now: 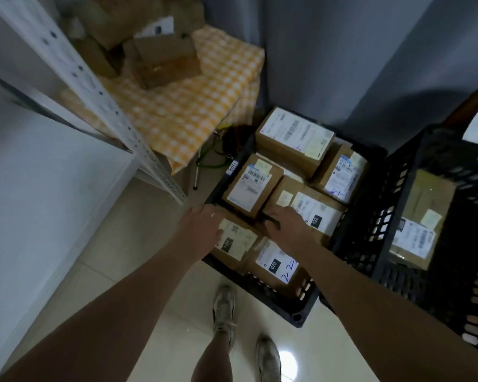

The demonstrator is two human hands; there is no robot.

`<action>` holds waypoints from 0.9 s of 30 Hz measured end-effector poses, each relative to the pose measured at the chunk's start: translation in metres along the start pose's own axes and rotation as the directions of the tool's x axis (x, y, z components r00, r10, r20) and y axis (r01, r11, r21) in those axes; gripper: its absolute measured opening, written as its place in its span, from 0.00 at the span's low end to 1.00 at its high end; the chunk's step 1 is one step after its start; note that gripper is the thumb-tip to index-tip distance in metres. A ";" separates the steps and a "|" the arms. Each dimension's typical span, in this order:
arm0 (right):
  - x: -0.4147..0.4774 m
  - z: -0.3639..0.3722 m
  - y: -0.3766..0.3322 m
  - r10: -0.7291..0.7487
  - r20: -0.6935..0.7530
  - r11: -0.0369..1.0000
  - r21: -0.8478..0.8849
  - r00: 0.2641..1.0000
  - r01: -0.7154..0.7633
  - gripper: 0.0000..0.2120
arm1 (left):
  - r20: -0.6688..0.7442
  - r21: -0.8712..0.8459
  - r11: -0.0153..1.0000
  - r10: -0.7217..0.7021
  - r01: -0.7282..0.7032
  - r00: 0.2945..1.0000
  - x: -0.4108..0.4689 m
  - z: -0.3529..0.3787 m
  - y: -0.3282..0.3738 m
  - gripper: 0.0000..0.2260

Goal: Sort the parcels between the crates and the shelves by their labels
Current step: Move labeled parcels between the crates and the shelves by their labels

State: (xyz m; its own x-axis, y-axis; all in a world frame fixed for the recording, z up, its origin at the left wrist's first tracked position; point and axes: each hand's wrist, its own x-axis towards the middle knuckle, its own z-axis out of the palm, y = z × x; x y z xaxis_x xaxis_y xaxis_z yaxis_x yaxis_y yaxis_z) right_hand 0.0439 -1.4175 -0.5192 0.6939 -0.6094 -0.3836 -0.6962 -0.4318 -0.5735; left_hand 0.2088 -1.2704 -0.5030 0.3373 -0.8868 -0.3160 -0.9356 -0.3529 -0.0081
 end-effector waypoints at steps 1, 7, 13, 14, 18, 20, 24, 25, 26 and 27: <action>-0.007 -0.010 -0.007 -0.045 0.002 0.999 -0.030 0.999 0.045 0.15 | -0.028 0.005 1.000 -0.020 0.020 0.999 -0.008 -0.013 0.003 0.20; -0.063 -0.075 -0.062 -0.323 -0.026 0.918 -0.250 0.946 0.307 0.16 | -0.205 0.099 0.990 -0.079 0.101 0.976 -0.083 -0.102 0.029 0.19; -0.134 -0.141 -0.154 -0.599 -0.022 0.756 -0.343 0.800 0.557 0.16 | -0.437 0.014 0.970 -0.213 0.244 0.874 -0.201 -0.212 0.038 0.15; -0.146 -0.148 -0.173 -0.648 -0.028 0.718 -0.355 0.761 0.599 0.15 | -0.519 -0.023 0.967 -0.228 0.253 0.824 -0.224 -0.230 0.036 0.14; -0.191 -0.162 -0.249 -0.843 -0.102 0.530 -0.334 0.529 0.780 0.12 | -0.659 -0.032 0.919 -0.316 0.394 0.682 -0.306 -0.272 0.025 0.13; -0.213 -0.158 -0.285 -0.890 -0.143 0.456 -0.284 0.433 0.843 0.11 | -0.701 -0.078 0.890 -0.370 0.450 0.610 -0.339 -0.279 0.018 0.12; -0.250 -0.129 -0.346 -0.918 -0.199 0.378 -0.177 0.343 0.909 0.12 | -0.749 -0.153 0.813 -0.466 0.561 0.471 -0.402 -0.278 0.006 0.10; -0.259 -0.120 -0.360 -0.923 -0.204 0.359 -0.148 0.327 0.921 0.12 | -0.758 -0.158 0.795 -0.478 0.586 0.444 -0.416 -0.277 0.003 0.10; -0.268 -0.110 -0.373 -0.929 -0.205 0.335 -0.121 0.307 0.934 0.12 | -0.764 -0.160 0.779 -0.487 0.607 0.423 -0.430 -0.276 0.000 0.10; -0.277 -0.101 -0.385 -0.938 -0.200 0.305 -0.097 0.282 0.947 0.11 | -0.769 -0.163 0.764 -0.495 0.625 0.405 -0.444 -0.275 -0.003 0.10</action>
State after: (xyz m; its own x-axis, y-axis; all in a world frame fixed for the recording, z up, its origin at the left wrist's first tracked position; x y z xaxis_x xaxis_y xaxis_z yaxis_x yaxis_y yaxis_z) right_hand 0.1008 -1.1493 -0.1194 0.8124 0.1006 0.5744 0.4270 -0.7735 -0.4684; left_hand 0.0903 -0.9576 -0.1013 0.6801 -0.4133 0.6055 -0.4867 -0.8722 -0.0487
